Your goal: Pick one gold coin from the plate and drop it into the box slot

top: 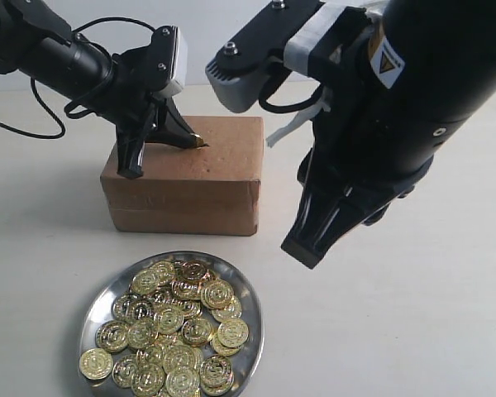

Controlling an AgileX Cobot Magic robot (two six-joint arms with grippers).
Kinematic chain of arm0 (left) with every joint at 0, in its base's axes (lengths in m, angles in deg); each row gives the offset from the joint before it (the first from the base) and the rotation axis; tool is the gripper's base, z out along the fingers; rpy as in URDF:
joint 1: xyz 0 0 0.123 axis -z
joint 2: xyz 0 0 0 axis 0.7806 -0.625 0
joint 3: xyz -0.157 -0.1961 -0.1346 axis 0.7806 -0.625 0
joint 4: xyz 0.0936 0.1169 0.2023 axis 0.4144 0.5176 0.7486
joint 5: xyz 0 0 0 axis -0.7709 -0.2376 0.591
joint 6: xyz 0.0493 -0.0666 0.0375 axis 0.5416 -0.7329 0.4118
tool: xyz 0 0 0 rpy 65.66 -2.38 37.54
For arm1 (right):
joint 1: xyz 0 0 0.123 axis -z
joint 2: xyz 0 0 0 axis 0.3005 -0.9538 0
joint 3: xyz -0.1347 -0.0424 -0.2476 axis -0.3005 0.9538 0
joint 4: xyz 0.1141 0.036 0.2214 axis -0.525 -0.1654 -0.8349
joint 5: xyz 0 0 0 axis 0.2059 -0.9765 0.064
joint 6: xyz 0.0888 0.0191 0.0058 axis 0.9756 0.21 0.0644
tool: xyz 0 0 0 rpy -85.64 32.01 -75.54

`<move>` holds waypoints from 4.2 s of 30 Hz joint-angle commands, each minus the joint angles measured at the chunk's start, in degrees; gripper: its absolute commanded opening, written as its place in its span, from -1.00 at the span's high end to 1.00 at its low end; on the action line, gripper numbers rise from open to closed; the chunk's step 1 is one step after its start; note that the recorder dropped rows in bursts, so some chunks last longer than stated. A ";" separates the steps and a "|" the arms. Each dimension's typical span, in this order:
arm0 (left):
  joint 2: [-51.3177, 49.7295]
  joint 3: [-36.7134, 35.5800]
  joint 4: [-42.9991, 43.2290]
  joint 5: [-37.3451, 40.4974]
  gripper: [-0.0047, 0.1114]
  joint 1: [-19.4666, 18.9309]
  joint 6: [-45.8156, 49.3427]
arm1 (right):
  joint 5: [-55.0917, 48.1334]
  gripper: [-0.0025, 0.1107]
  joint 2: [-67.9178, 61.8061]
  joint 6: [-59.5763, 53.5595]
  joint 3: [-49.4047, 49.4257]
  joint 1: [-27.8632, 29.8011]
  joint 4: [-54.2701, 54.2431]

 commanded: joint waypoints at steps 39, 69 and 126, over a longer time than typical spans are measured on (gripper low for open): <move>36.29 -22.54 -8.93 0.62 0.92 0.41 -8.53 | 38.80 0.96 21.77 15.47 31.24 -0.09 23.68; 59.16 -36.29 -11.42 -0.31 0.92 -0.39 -8.49 | 39.01 0.96 41.02 22.67 34.54 10.22 15.18; 113.11 -66.71 27.27 -32.38 0.92 -17.30 -8.59 | 72.09 0.96 80.42 22.67 52.16 49.70 10.72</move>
